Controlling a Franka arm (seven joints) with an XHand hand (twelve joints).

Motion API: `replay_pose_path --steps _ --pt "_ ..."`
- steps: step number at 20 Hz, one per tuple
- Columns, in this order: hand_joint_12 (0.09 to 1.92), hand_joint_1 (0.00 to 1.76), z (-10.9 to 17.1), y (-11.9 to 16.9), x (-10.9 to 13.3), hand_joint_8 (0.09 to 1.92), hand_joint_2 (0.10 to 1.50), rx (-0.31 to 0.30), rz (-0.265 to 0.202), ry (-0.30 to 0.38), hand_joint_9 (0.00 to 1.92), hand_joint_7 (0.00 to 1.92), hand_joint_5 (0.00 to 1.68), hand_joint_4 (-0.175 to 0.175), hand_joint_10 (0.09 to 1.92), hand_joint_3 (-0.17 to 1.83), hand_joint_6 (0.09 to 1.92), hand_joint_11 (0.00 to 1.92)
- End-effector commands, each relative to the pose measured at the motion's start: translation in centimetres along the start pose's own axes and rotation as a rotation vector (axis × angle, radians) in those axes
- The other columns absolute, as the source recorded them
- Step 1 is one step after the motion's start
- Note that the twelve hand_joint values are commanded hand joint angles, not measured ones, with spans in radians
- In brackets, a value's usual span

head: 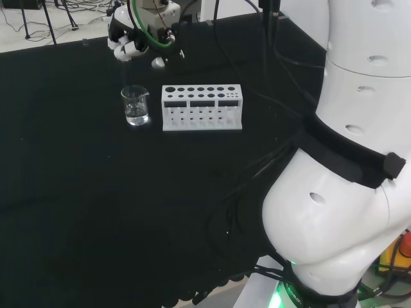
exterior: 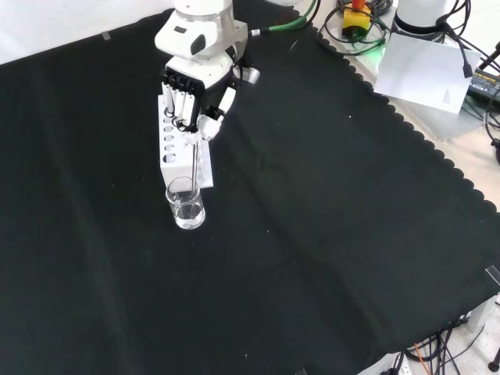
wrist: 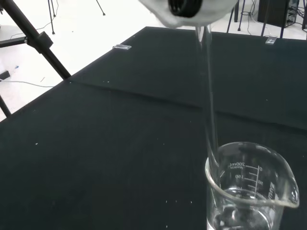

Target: Stir in the beaker to the left of the white test tube rack with the glass rod.

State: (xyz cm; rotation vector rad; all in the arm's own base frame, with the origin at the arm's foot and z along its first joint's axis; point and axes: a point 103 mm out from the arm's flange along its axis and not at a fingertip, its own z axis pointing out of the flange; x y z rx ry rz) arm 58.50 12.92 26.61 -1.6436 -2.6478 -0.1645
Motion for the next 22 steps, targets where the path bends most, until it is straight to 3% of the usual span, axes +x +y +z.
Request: replay_pose_path --steps 1,6,10,16,22 --pt "1.12 1.3 0.5 1.1 -1.9 1.03 1.03 0.007 0.019 0.004 1.6 1.16 1.16 -0.175 0.94 0.04 0.4 1.43" --pt "1.12 1.3 0.1 -0.9 -4.2 1.04 1.03 0.005 0.055 0.021 1.6 1.16 1.16 -0.175 0.94 0.04 0.4 1.42" --pt "1.12 1.3 -0.2 -2.8 -4.2 1.04 1.03 0.01 0.054 -0.002 1.6 1.16 1.16 -0.175 0.94 0.04 0.4 1.42" --pt "1.12 1.3 0.8 -2.8 -1.4 1.04 1.03 0.031 -0.02 -0.062 1.6 1.16 1.16 -0.175 0.94 0.04 0.4 1.42" --pt "1.12 1.3 0.8 -0.2 0.3 1.04 1.03 0.017 -0.054 -0.045 1.6 1.16 1.16 -0.175 0.94 0.04 0.4 1.42"
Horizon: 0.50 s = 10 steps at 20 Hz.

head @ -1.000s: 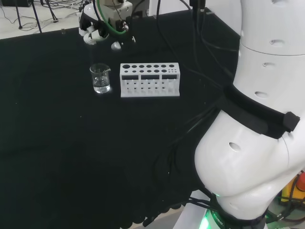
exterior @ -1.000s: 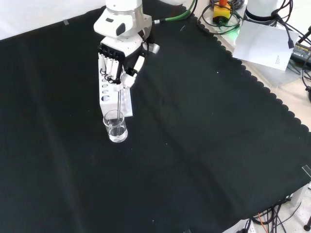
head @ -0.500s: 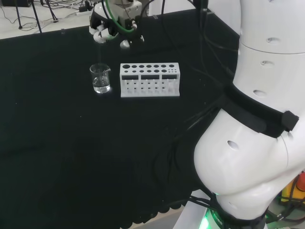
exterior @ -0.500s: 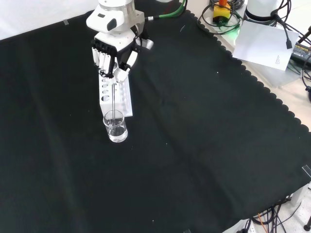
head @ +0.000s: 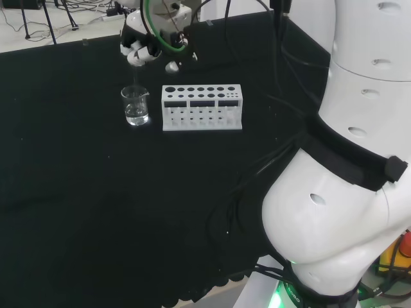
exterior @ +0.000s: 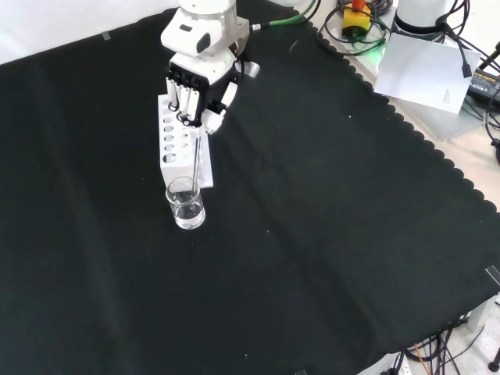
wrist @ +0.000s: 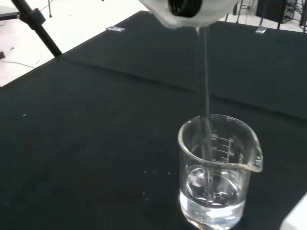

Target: Stir in the beaker to the left of the white test tube rack with the glass rod.

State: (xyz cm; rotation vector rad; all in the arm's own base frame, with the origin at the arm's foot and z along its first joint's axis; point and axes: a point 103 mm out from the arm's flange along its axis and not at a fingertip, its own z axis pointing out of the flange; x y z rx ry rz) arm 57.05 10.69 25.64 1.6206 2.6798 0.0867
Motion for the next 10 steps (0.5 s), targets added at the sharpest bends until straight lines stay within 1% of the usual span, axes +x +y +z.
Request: replay_pose_path --steps 1,4,10 --pt "1.12 1.3 0.0 2.4 1.7 1.04 1.03 -0.014 -0.03 0.006 1.6 1.16 1.16 -0.175 0.95 0.03 0.4 1.42" --pt "1.12 1.3 0.0 3.1 1.6 1.04 1.03 -0.015 -0.024 0.005 1.6 1.16 1.16 -0.175 0.95 0.03 0.4 1.42" --pt "1.12 1.3 0.5 3.7 -0.7 1.04 1.03 0.001 0.007 -0.002 1.6 1.16 1.16 -0.175 0.95 0.03 0.4 1.42"
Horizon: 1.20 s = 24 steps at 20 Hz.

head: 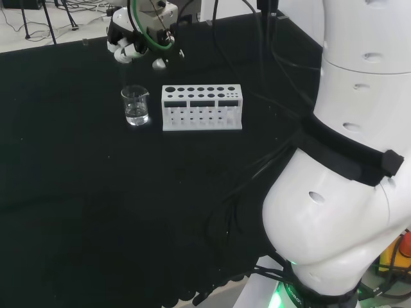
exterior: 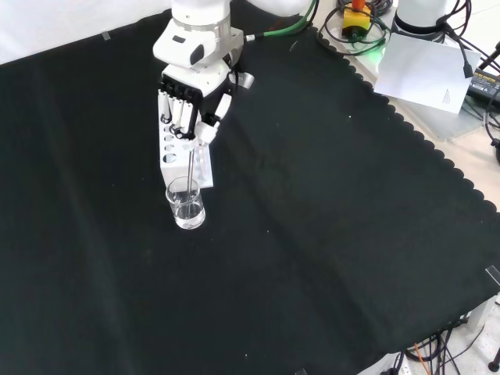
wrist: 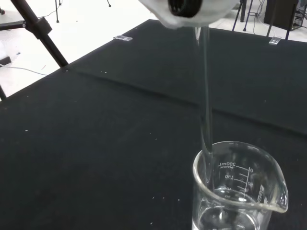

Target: Stir in the beaker to the left of the white test tube rack with the glass rod.

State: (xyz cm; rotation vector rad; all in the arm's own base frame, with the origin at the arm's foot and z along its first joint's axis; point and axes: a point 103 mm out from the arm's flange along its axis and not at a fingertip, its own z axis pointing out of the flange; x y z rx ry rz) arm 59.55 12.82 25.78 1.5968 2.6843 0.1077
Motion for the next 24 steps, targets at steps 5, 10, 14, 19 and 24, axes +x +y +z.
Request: replay_pose_path --steps 5,10,14,19,24 --pt "1.12 1.3 0.2 -0.6 -3.3 1.04 1.03 0.025 0.06 -0.007 1.6 1.15 1.16 -0.175 0.95 0.03 0.4 1.42" --pt "1.12 1.3 -0.1 -1.9 -3.5 1.04 1.03 0.037 0.075 0.003 1.6 1.16 1.16 -0.175 0.95 0.03 0.41 1.42" --pt "1.12 1.3 -0.1 -2.2 -2.1 1.04 1.04 0.034 0.061 -0.003 1.6 1.15 1.16 -0.175 0.95 0.03 0.41 1.42" --pt "1.12 1.3 -0.3 -1.4 -0.7 1.04 1.04 0.026 0.044 0.016 1.6 1.15 1.16 -0.175 0.95 0.03 0.41 1.42" --pt "1.12 1.3 -1.0 0.3 -0.9 1.04 1.04 0.008 0.041 0.023 1.6 1.16 1.16 -0.175 0.95 0.02 0.41 1.42"
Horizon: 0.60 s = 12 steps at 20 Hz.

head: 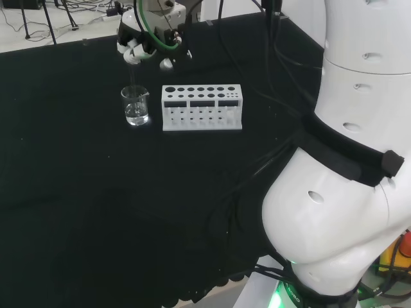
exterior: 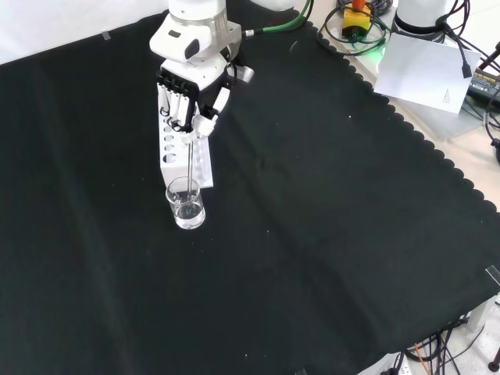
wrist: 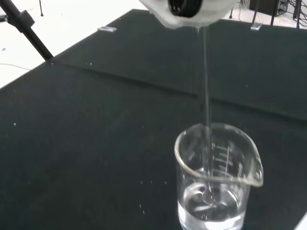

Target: Stir in the beaker to the left of the white test tube rack with the glass rod.

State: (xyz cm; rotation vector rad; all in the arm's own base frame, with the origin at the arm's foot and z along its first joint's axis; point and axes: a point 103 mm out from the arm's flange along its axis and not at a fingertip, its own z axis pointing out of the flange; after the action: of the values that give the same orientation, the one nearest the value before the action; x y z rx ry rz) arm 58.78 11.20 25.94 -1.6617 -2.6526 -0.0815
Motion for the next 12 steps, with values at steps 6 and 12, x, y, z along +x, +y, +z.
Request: replay_pose_path --steps 6,12 --pt "1.12 1.3 -0.7 1.9 -1.5 1.04 1.04 -0.014 0.016 0.004 1.6 1.16 1.16 -0.175 0.95 0.02 0.41 1.42" --pt "1.12 1.3 -1.0 0.7 -2.0 1.04 1.04 -0.012 0.027 -0.011 1.6 1.16 1.16 -0.175 0.95 0.02 0.41 1.42"
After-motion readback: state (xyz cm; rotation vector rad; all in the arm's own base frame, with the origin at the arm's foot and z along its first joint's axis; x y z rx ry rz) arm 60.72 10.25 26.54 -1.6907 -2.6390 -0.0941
